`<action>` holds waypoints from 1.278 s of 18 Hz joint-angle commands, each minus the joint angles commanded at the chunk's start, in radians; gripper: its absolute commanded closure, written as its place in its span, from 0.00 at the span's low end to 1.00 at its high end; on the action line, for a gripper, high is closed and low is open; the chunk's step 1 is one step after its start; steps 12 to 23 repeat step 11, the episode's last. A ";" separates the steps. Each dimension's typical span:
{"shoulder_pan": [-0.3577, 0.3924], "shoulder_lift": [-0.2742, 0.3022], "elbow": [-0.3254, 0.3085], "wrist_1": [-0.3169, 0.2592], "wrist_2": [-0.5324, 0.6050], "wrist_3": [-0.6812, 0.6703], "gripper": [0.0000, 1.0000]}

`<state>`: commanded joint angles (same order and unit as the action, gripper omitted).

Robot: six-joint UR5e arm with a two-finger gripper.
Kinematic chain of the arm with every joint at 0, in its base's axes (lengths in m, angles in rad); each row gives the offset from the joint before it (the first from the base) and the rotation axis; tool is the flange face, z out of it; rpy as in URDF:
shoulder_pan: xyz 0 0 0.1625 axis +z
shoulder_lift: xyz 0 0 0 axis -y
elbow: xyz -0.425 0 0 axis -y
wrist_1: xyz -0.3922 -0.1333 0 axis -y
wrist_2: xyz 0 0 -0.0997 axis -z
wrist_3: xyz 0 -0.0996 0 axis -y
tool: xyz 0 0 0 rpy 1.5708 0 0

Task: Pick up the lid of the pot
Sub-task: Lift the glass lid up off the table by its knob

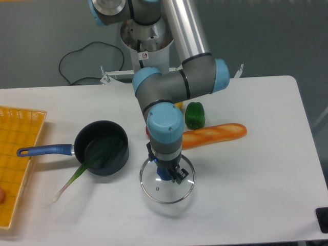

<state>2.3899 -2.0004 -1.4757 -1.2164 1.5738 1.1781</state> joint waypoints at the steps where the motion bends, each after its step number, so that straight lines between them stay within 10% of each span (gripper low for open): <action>1: 0.002 0.008 0.000 0.000 0.000 0.002 0.63; 23: 0.014 0.015 0.031 -0.049 0.000 0.002 0.63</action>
